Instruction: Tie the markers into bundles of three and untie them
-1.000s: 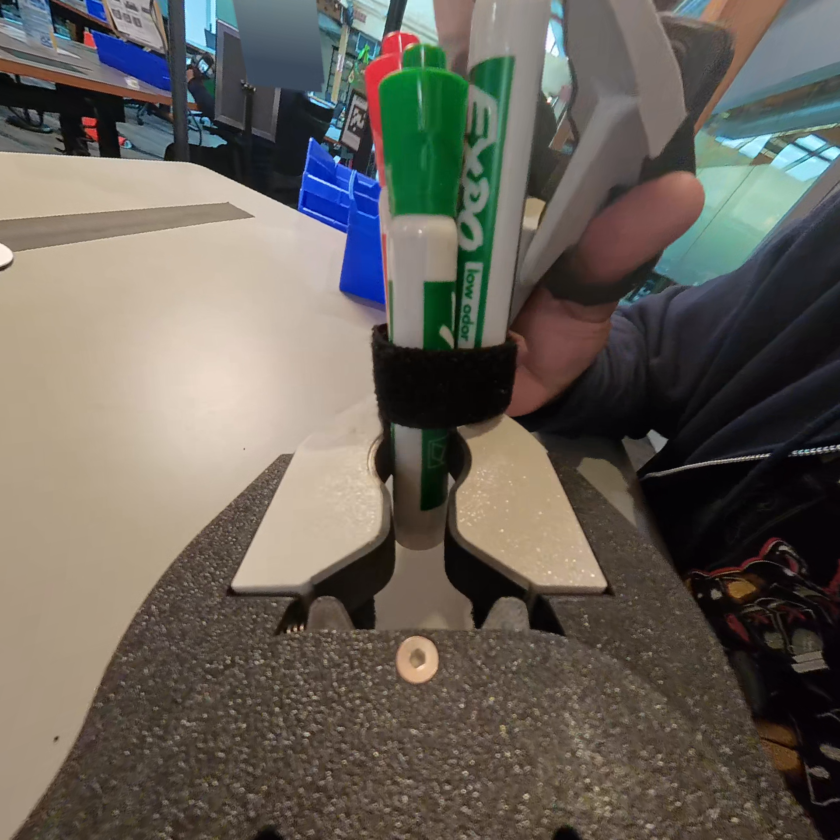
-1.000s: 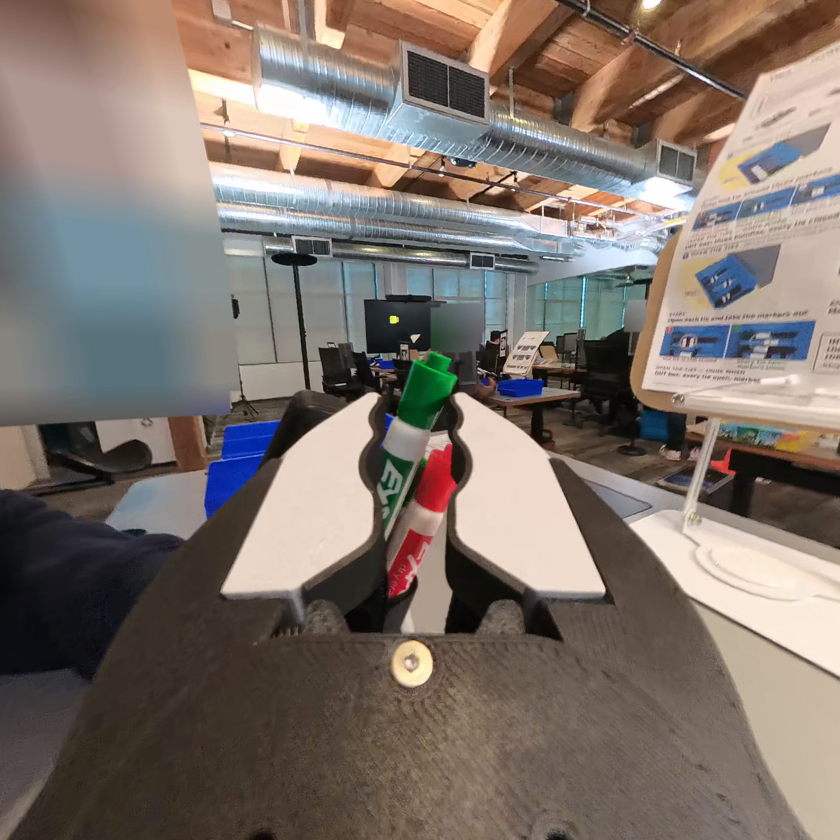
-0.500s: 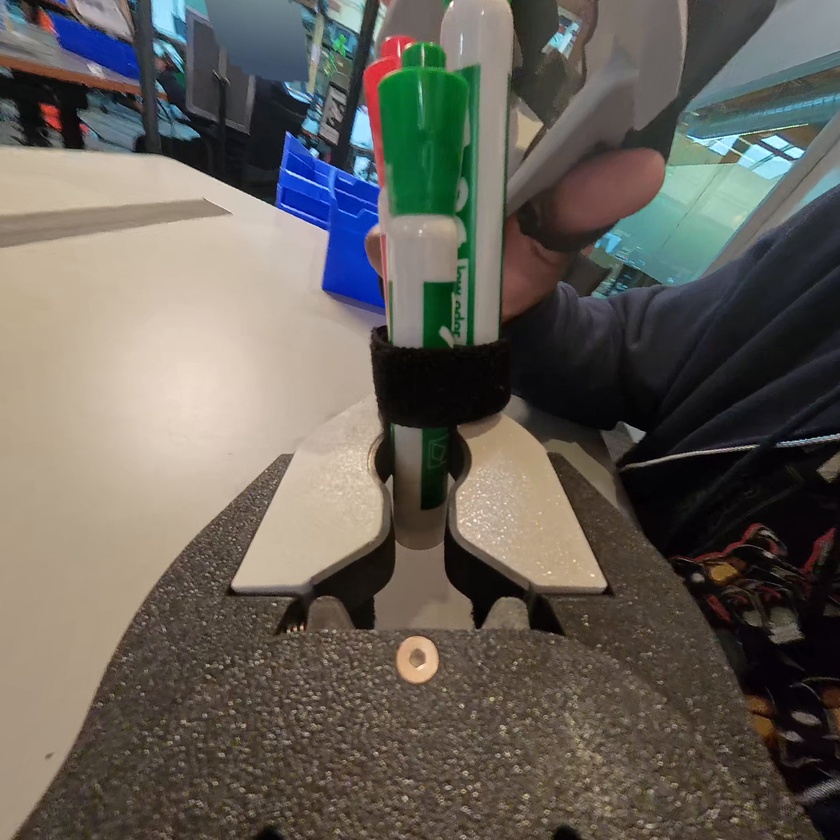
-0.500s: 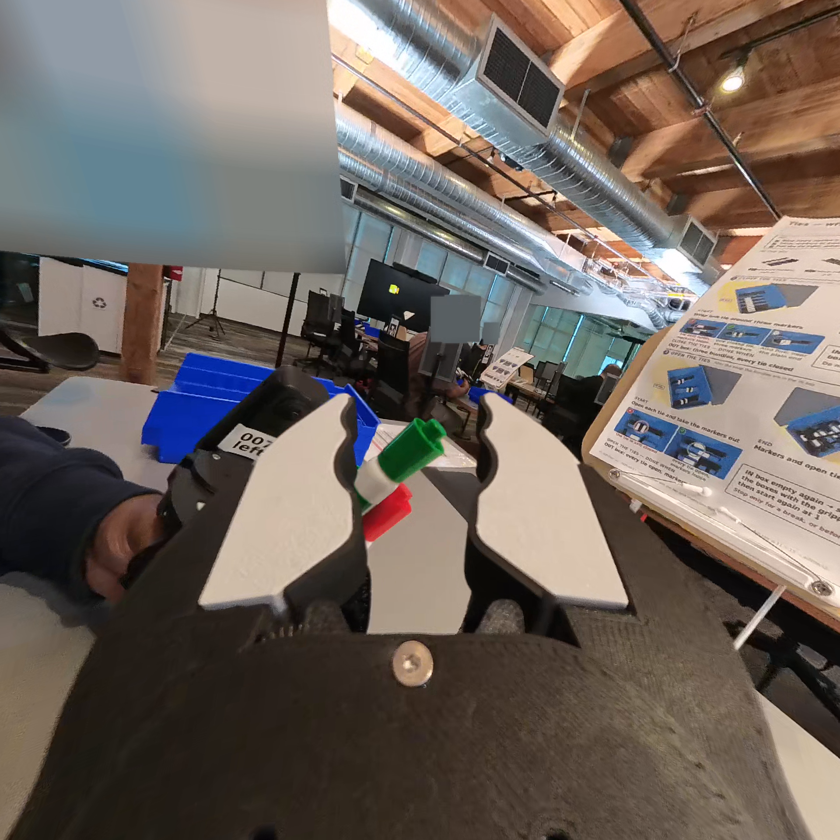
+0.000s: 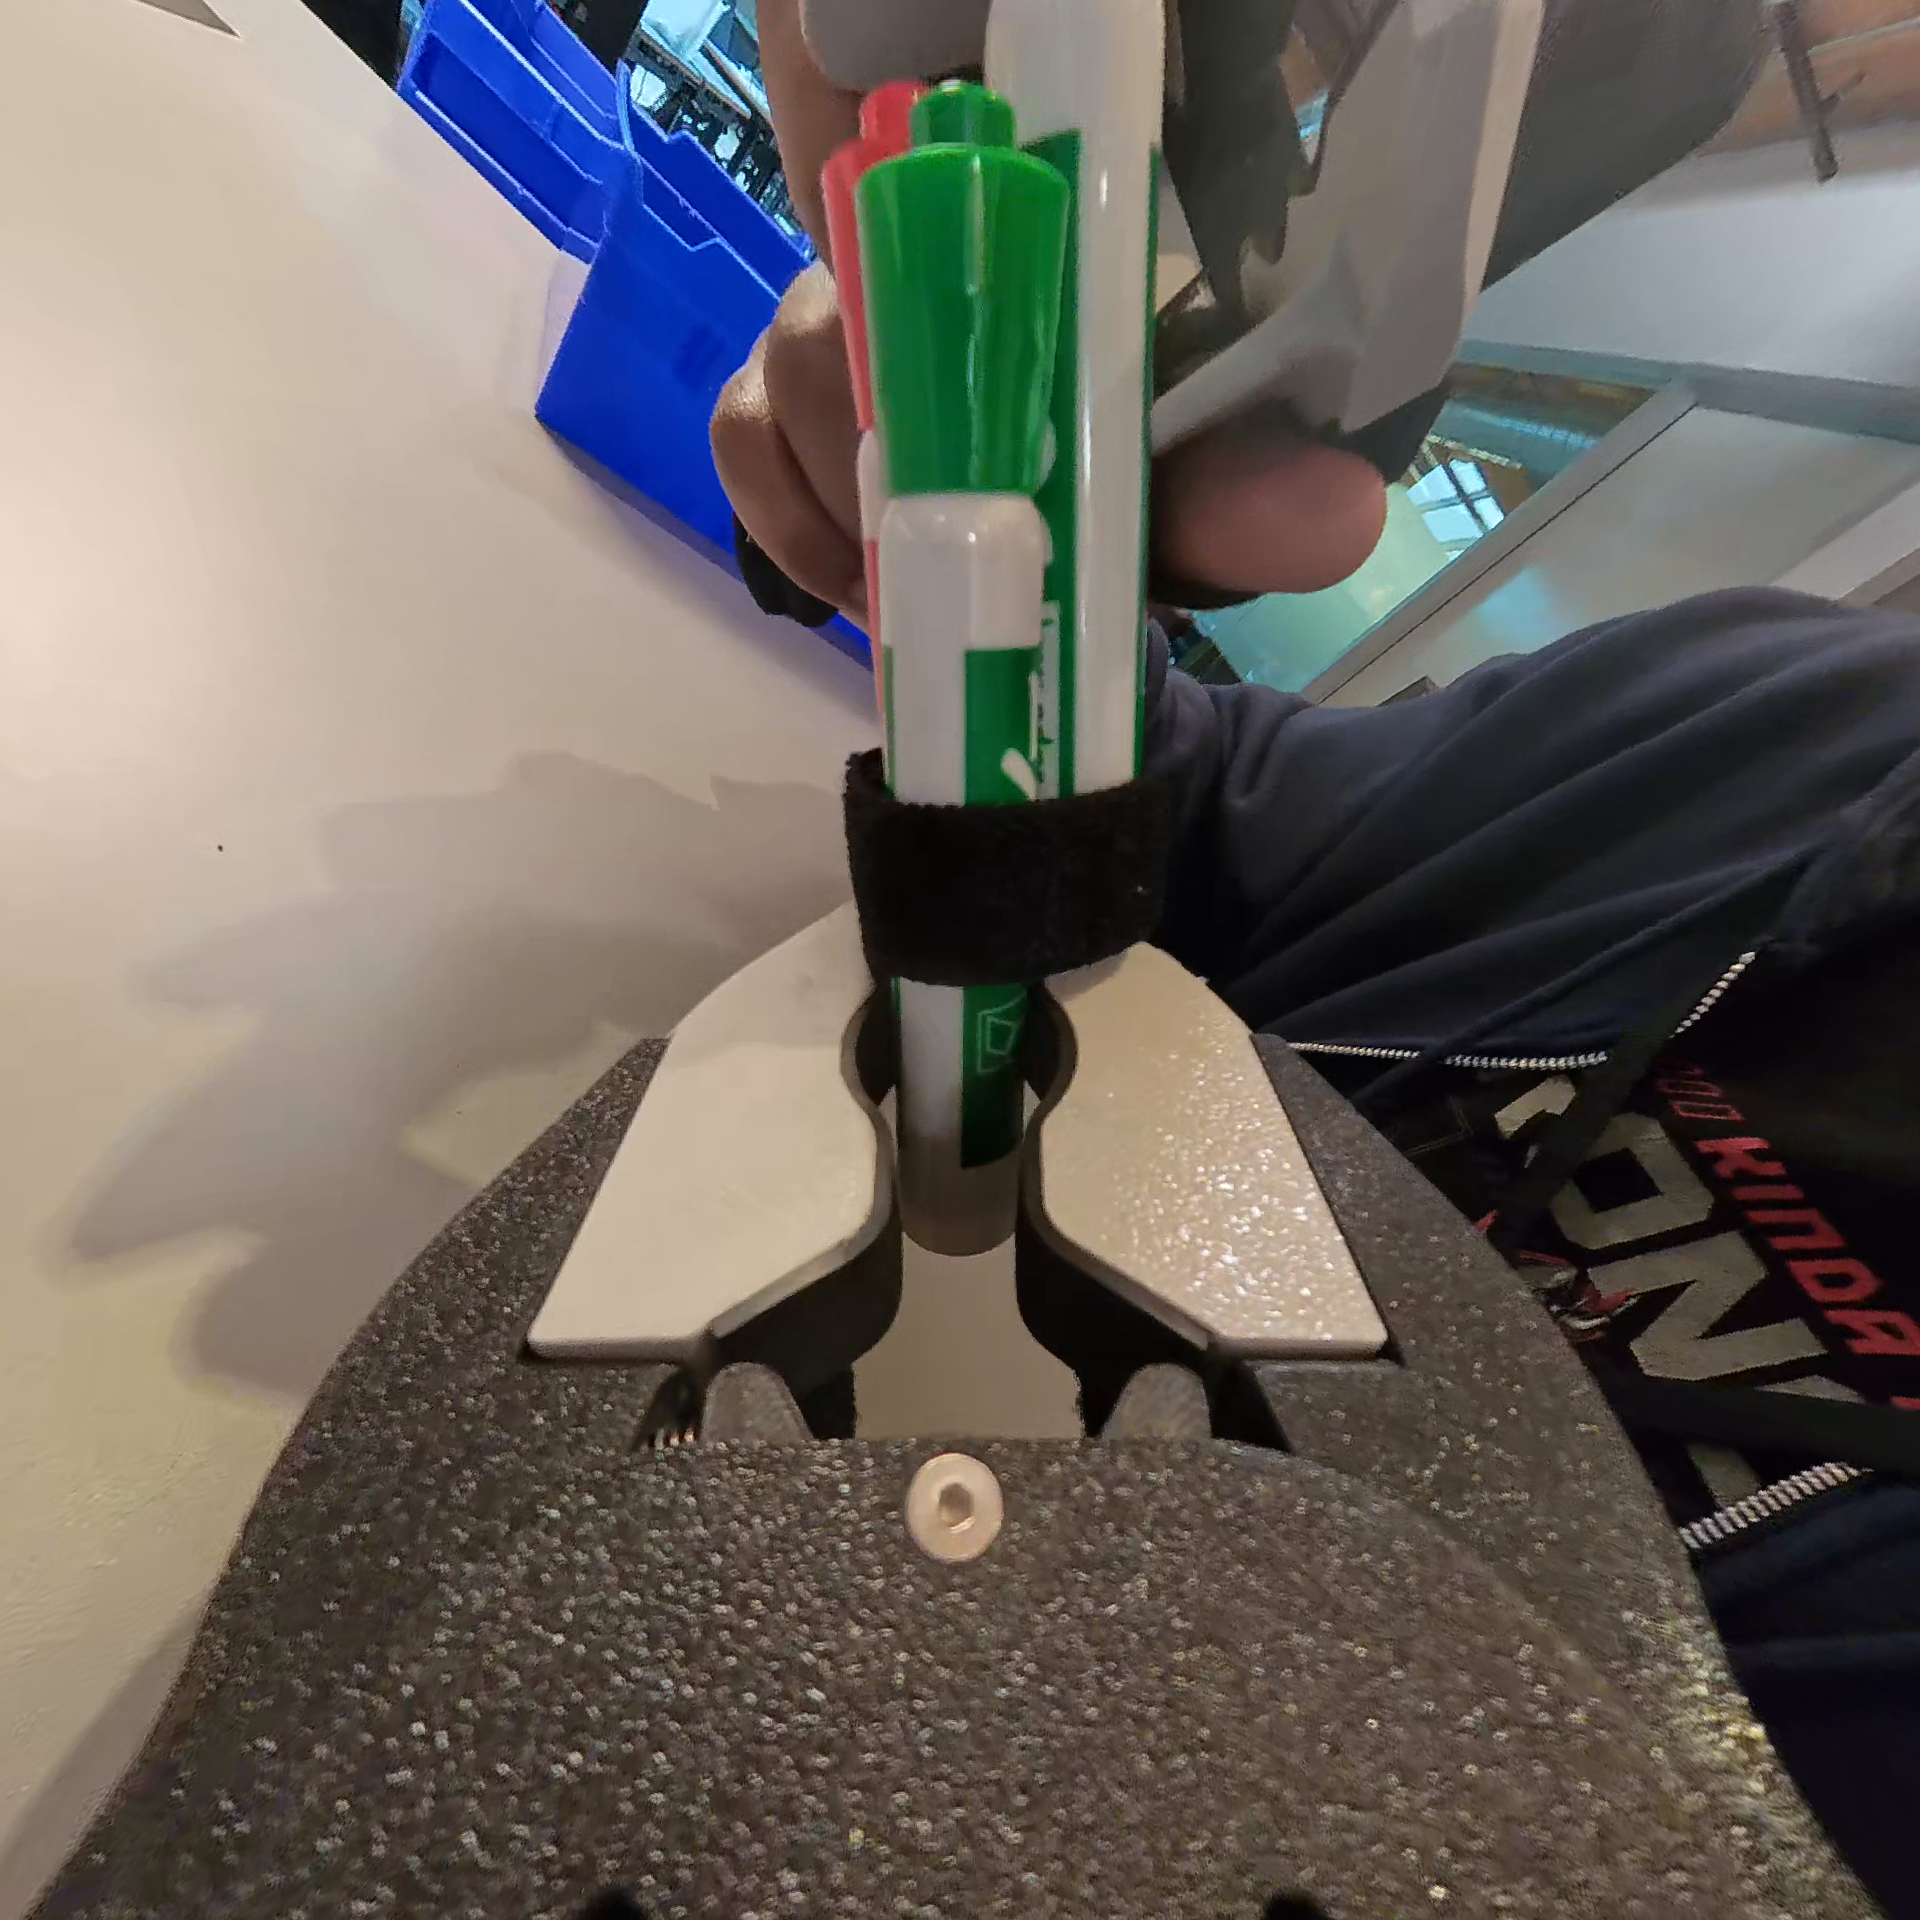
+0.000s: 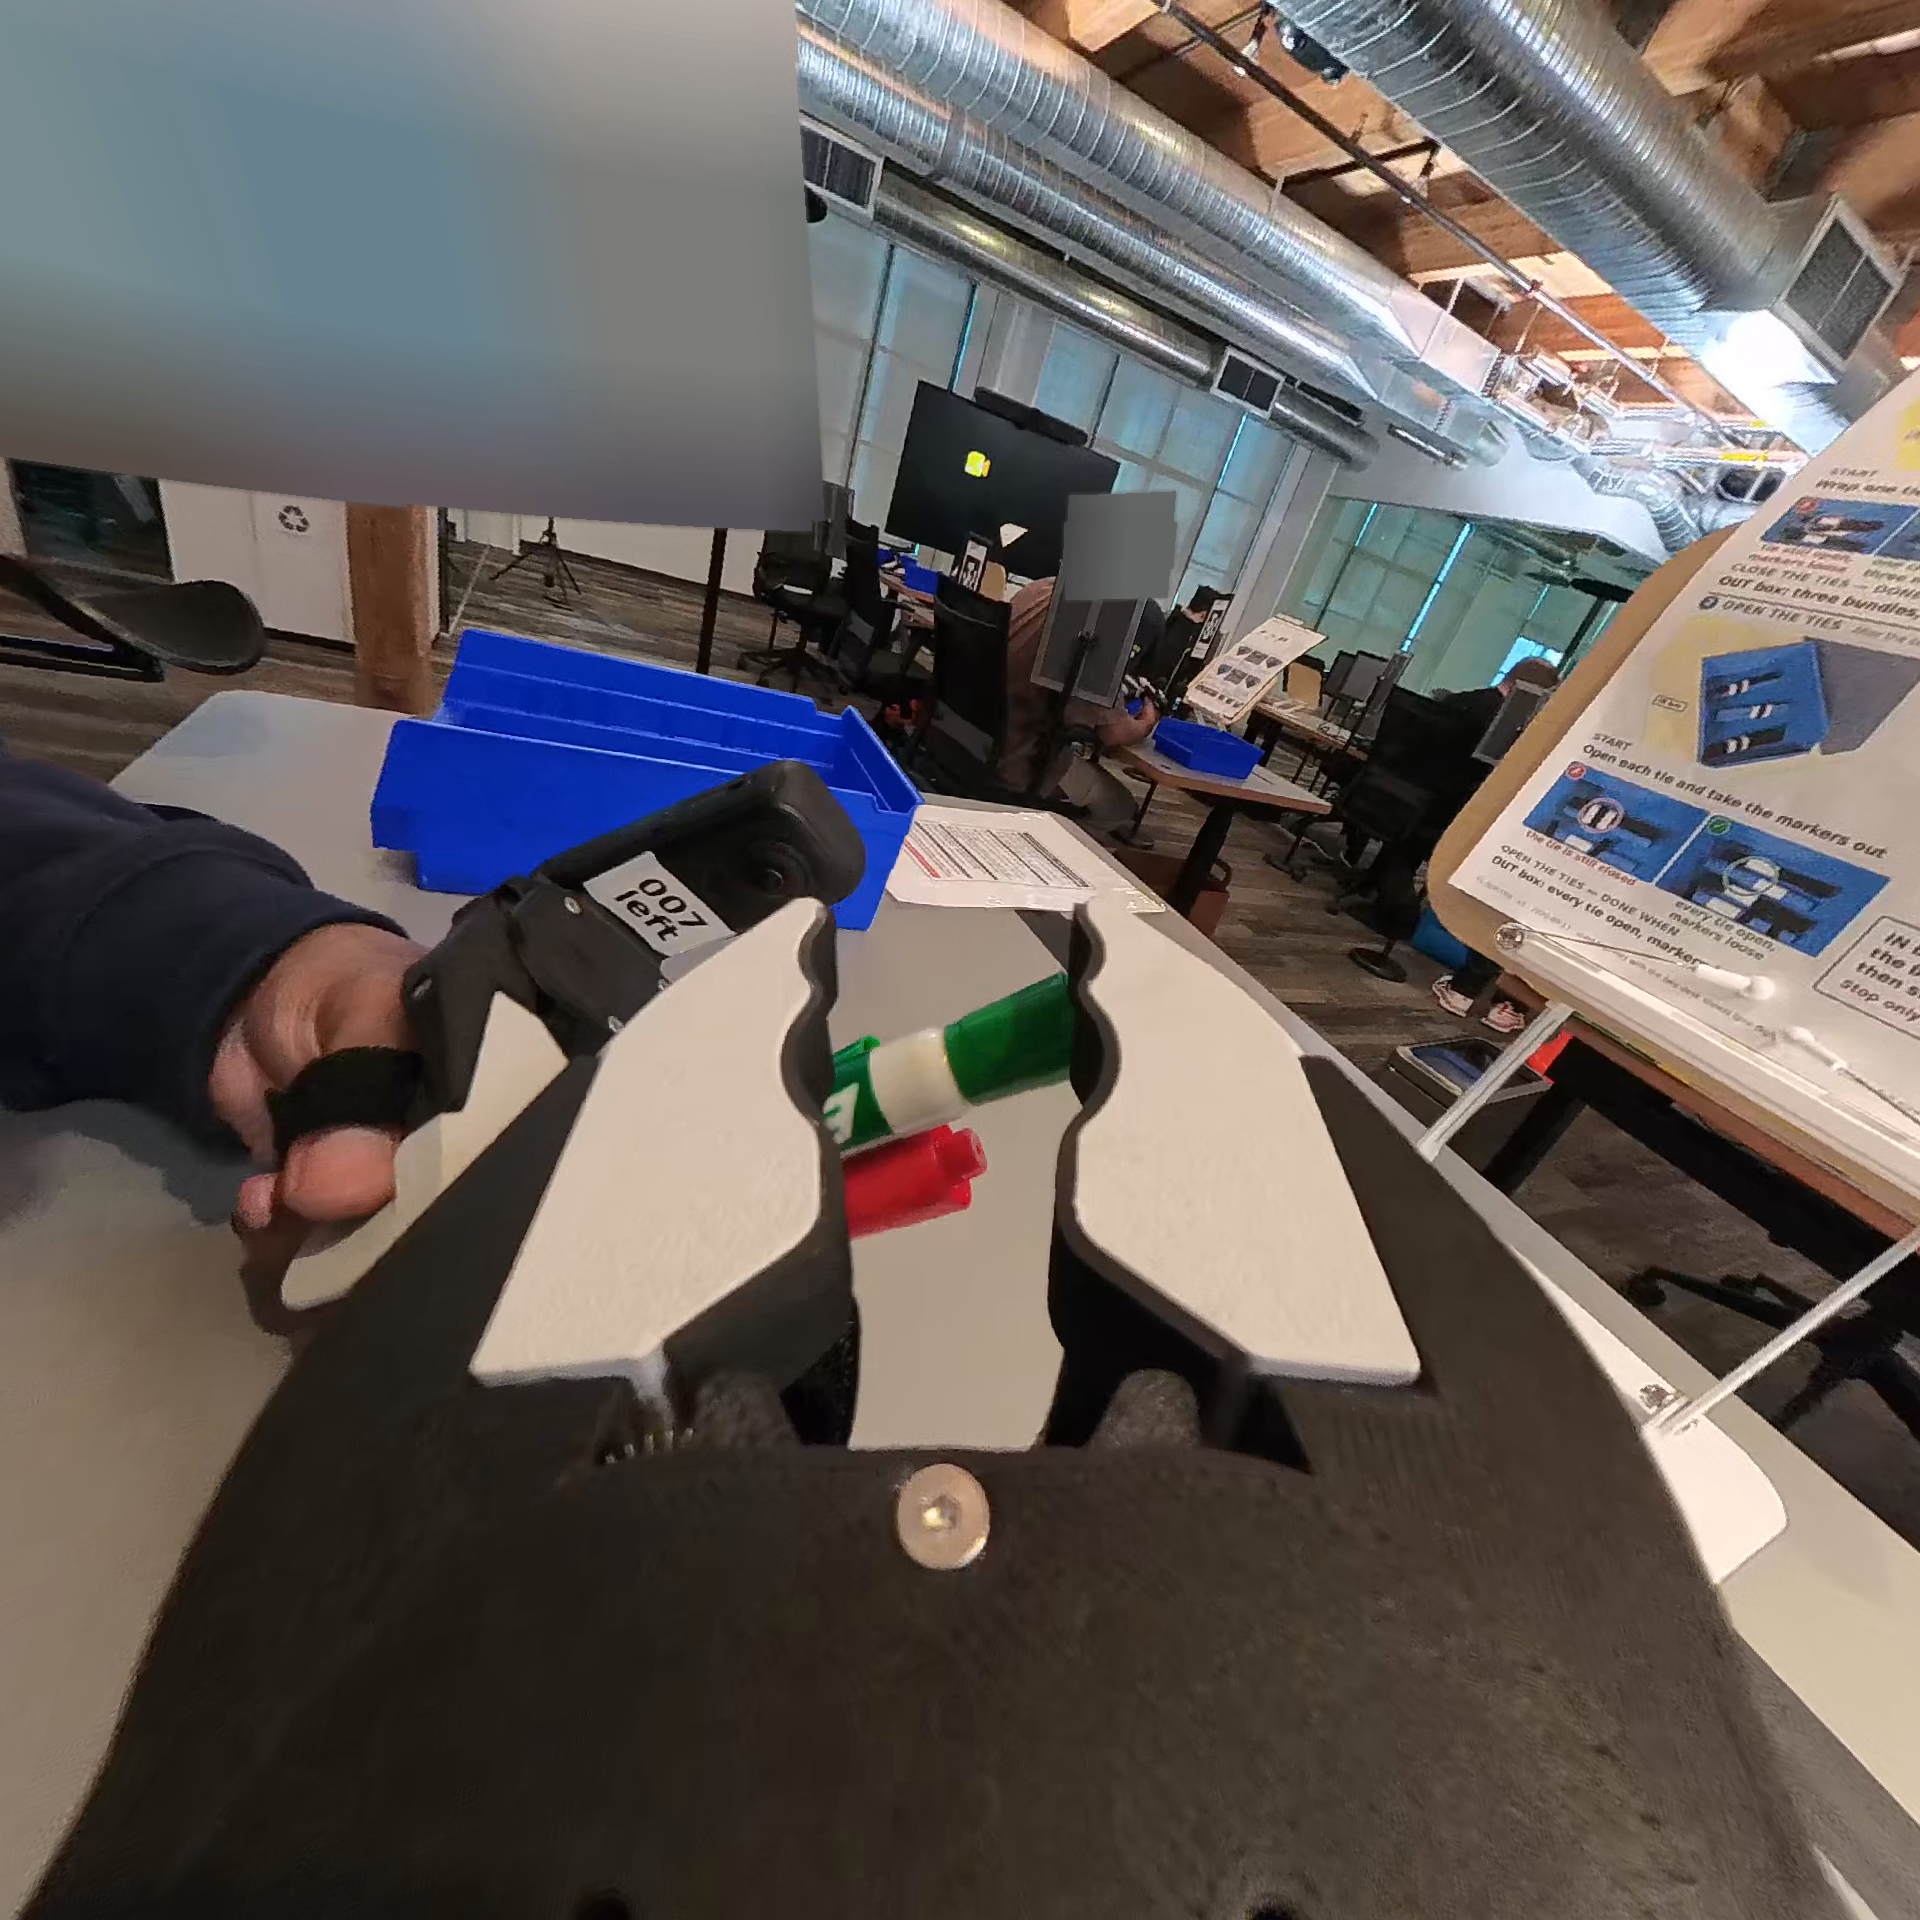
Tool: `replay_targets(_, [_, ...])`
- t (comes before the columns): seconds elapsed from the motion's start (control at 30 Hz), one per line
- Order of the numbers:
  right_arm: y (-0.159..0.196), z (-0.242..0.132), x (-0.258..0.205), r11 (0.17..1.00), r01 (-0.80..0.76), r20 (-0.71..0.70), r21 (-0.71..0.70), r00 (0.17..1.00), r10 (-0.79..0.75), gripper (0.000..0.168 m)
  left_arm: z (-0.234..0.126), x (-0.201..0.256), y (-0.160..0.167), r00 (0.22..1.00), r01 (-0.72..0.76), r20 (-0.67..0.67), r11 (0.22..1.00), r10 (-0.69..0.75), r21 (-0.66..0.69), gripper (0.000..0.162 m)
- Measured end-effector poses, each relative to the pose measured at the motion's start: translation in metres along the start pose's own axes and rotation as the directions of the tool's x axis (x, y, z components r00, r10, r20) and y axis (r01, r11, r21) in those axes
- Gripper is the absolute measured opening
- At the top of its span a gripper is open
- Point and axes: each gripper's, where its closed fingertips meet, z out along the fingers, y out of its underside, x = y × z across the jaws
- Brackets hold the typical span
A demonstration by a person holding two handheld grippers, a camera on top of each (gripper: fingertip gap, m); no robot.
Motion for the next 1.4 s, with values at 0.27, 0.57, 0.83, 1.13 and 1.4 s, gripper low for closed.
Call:
replay_targets(0.27, [0.016,-0.011,0.01,0.97,-0.242,0.032,-0.016,0.97,0.242,0.064,-0.005,-0.006,-0.005,1.0,0.028,-0.001,0.999,-0.028,0.043,0.02])
replay_targets(0.57, [0.07,-0.015,-0.039,0.65,-0.73,0.179,-0.211,0.625,0.76,0.077,0.002,-0.012,0.007,0.991,0.131,0.015,0.991,-0.131,-0.003,0.021])
replay_targets(0.83, [0.079,-0.01,-0.065,0.519,-0.79,0.242,-0.325,0.462,0.854,0.063,0.011,-0.012,0.024,0.993,0.11,0.04,0.99,-0.107,-0.093,0.021])
replay_targets(1.13, [0.077,-0.01,-0.065,0.474,-0.82,0.245,-0.322,0.411,0.878,0.036,0.011,-0.013,0.024,0.991,0.134,0.035,0.987,-0.132,-0.087,0.021])
replay_targets(1.4, [0.076,-0.01,-0.064,0.43,-0.842,0.247,-0.326,0.363,0.898,0.032,0.011,-0.011,0.024,0.99,0.138,0.023,0.987,-0.136,-0.088,0.021])
